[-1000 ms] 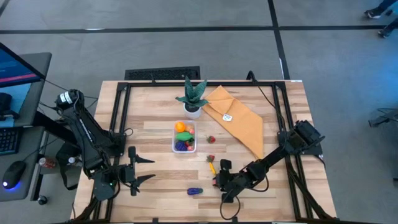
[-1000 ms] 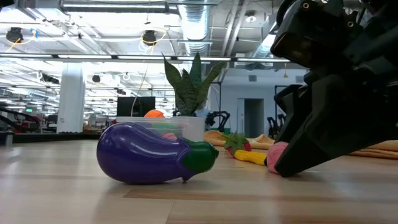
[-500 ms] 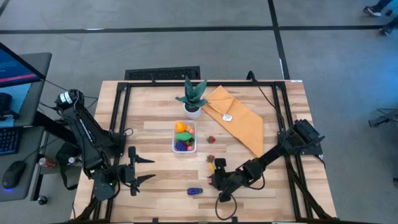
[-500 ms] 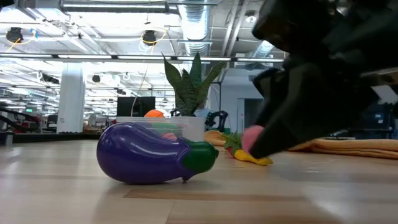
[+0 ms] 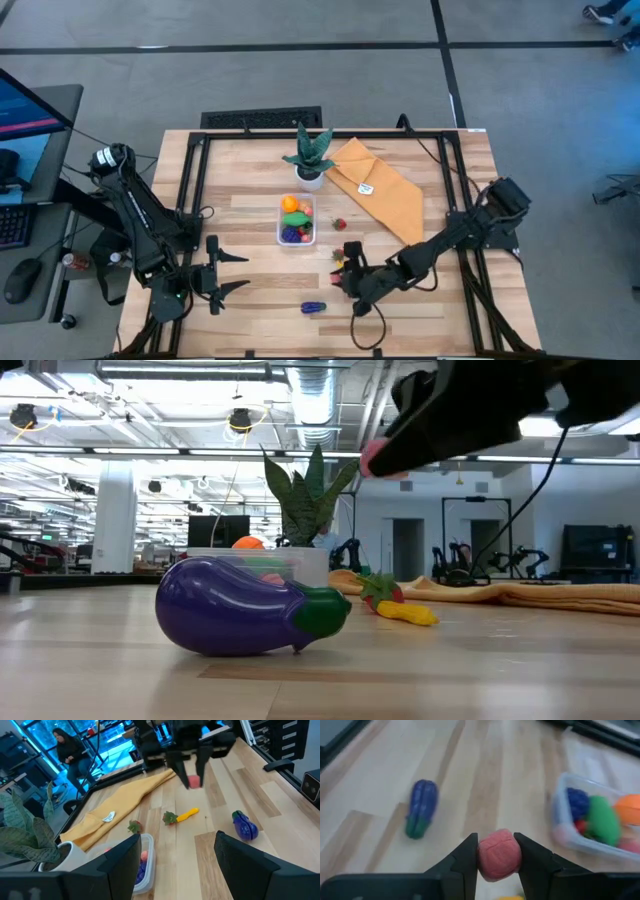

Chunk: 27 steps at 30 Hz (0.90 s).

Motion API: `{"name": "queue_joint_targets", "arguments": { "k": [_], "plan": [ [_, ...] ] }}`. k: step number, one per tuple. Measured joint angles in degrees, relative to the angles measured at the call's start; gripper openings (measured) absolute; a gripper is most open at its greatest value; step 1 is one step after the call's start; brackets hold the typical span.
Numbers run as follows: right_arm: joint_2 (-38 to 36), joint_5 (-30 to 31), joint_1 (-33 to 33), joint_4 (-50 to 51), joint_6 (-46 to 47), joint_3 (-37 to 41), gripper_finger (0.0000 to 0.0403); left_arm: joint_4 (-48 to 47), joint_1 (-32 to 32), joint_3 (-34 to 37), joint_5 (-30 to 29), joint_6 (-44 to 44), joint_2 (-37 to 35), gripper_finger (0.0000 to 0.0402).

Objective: Pick and placing Produce into tupperware
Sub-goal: Put the peach into the transparent bin

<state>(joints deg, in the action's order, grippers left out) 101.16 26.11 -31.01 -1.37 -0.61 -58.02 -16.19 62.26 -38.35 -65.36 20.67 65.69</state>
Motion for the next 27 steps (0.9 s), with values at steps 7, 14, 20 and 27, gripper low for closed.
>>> {"name": "queue_joint_targets", "arguments": {
  "k": [7, 14, 20, 27],
  "plan": [
    [-3.6, 0.7, 4.1, 0.9, -4.1, 0.0, 0.0109, 0.0, 0.0, 0.0, 0.0, 0.0, 0.0, 0.0242],
    [-3.4, -0.4, 9.7, -2.9, -6.4, 0.0, 0.0109, 0.0, 0.0, 0.0, -1.5, 0.0, 0.0, 0.0242],
    [-3.3, -0.5, 12.9, -4.9, -6.0, 0.0, 0.0108, -0.1, 0.0, 0.0, -2.1, 0.0, 0.0, 0.0242],
    [-3.3, -0.5, 15.3, -9.1, -3.9, 0.0, 0.0108, -1.2, -1.0, 0.0, -2.5, 0.9, 0.0, 0.0242]
  ]
}}
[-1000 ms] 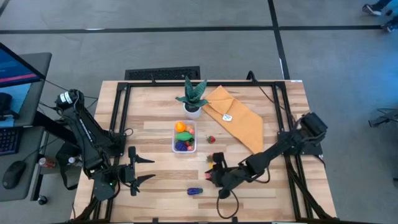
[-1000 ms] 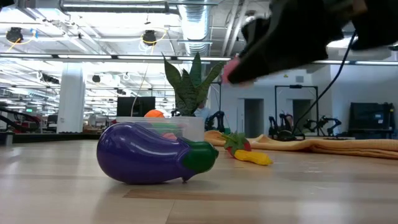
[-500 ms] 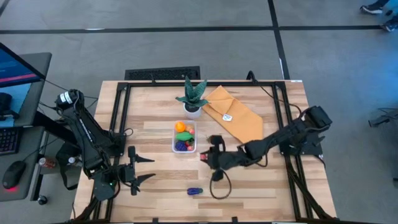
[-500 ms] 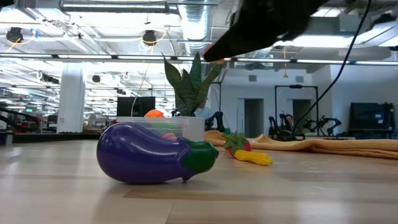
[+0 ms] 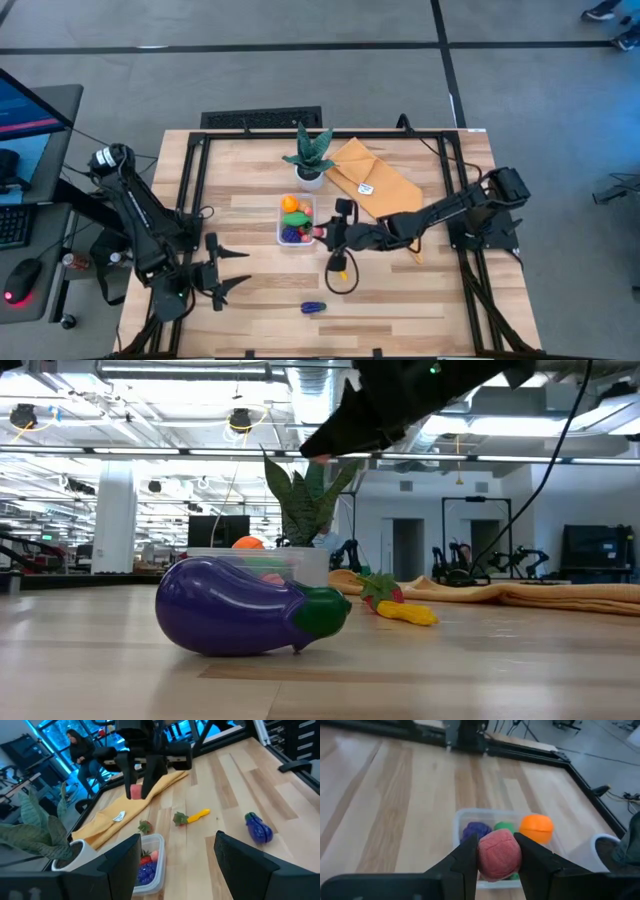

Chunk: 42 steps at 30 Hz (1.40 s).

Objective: Pick and placing Produce into tupperware
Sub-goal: Put the peach into the transparent bin

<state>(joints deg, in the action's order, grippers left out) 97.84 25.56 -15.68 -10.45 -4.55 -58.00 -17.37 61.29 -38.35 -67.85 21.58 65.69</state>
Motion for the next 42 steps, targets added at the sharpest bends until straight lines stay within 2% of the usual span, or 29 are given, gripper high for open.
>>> {"name": "queue_joint_targets", "arguments": {
  "k": [9, 15, 24, 32, 42],
  "plan": [
    [0.1, 0.0, 1.8, -3.4, 3.1, 0.0, 0.0108, 0.0, -2.6, 0.5, 1.1, 0.6, 0.0, 0.0242],
    [4.7, 0.0, 1.9, -9.9, 3.3, -0.1, 0.0108, 0.7, -4.1, 2.7, 1.2, 1.7, 0.0, 0.0242],
    [8.6, 0.0, 3.7, -14.1, 6.0, -0.1, 0.0108, 1.6, -6.5, 3.8, 0.2, 1.8, 0.0, 0.0242],
    [9.5, 0.0, 5.7, -14.1, 10.4, 0.1, 0.0108, 1.4, -9.5, 3.8, 1.3, 2.7, 0.0, 0.0242],
    [9.5, 0.0, 6.1, -13.2, 12.2, 0.0, 0.0108, 1.2, -10.1, 3.8, 3.1, 2.7, 0.0, 0.0242]
  ]
}}
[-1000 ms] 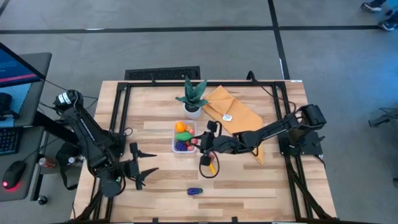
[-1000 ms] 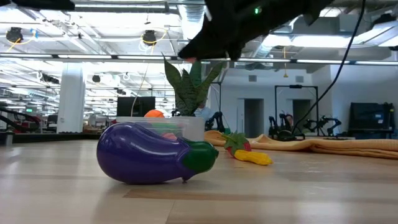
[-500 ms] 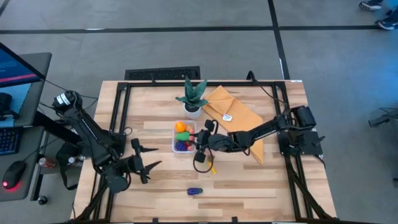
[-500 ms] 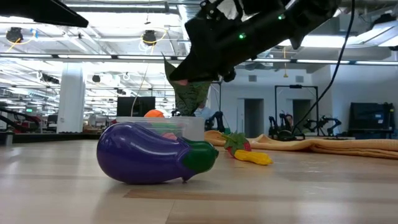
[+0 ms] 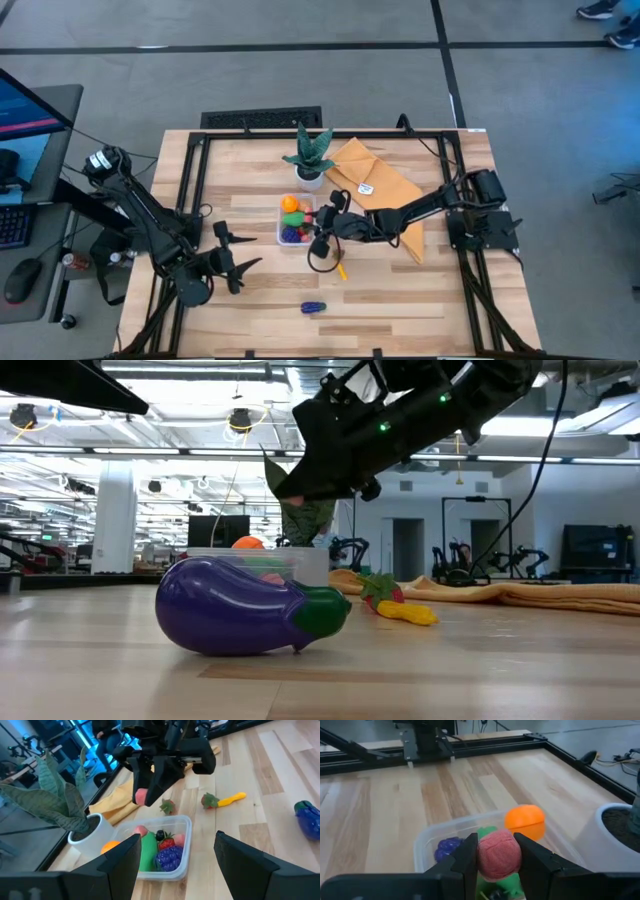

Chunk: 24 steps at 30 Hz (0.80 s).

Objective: Pick and placing Produce into tupperware
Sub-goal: Put the peach into the transparent bin

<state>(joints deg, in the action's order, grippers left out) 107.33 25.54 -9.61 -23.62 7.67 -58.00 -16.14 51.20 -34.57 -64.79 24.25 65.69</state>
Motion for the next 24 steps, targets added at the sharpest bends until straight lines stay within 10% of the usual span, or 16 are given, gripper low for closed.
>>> {"name": "queue_joint_targets", "arguments": {
  "k": [24],
  "plan": [
    [5.5, -3.3, 1.2, -1.8, 2.3, -1.6, 0.0108, -1.6, 0.0, 0.0, 0.0, 0.4, 0.0, 0.0242]
  ]
}}
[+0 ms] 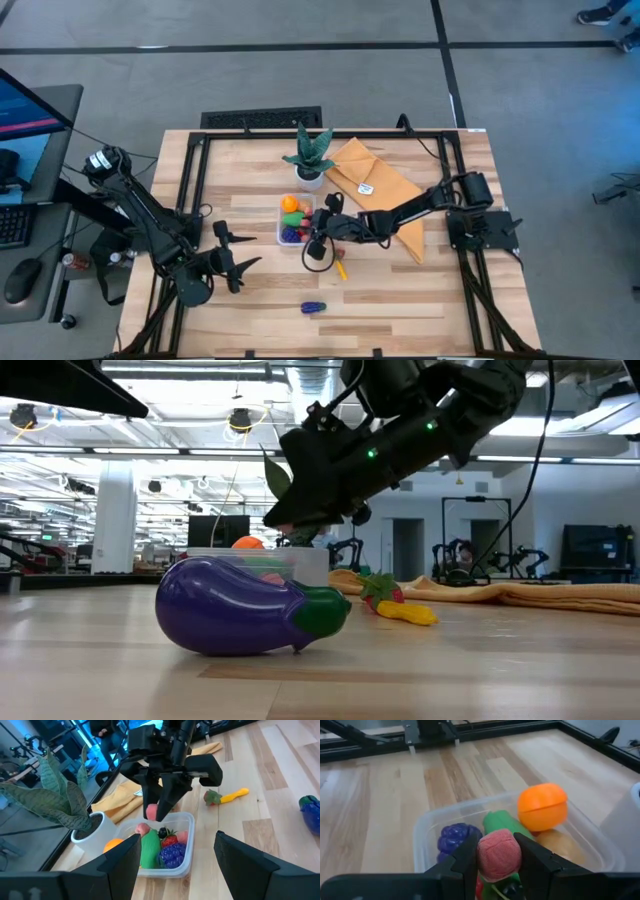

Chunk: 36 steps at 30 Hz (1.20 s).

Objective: Pick and placing Produce into tupperware
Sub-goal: Put the peach into the transparent bin, then put the eggplant into the transparent bin

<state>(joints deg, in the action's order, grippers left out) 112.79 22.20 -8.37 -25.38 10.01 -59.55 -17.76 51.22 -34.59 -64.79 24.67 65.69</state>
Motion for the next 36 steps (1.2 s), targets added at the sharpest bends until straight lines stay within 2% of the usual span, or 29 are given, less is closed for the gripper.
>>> {"name": "queue_joint_targets", "arguments": {
  "k": [12, 25, 31, 36],
  "plan": [
    [0.0, -4.5, 0.6, 0.2, 1.1, 0.0, 0.0113, 0.0, 0.0, 0.0, 0.0, 0.0, 0.0, 0.0242],
    [0.0, -5.7, 0.6, 0.0, -1.3, 0.0, 0.0217, 0.0, 0.0, 0.0, 0.0, 0.2, 0.0, 0.0242],
    [-0.8, -5.7, -1.4, 0.1, -6.7, 0.0, 0.0229, 0.9, 0.0, 0.3, 3.6, 4.1, 0.0, 0.0242],
    [-3.9, -4.9, -3.6, 4.3, -8.6, 0.1, 0.0224, 1.4, 0.0, 0.9, 6.1, 5.0, 0.0, 0.0242]
  ]
}}
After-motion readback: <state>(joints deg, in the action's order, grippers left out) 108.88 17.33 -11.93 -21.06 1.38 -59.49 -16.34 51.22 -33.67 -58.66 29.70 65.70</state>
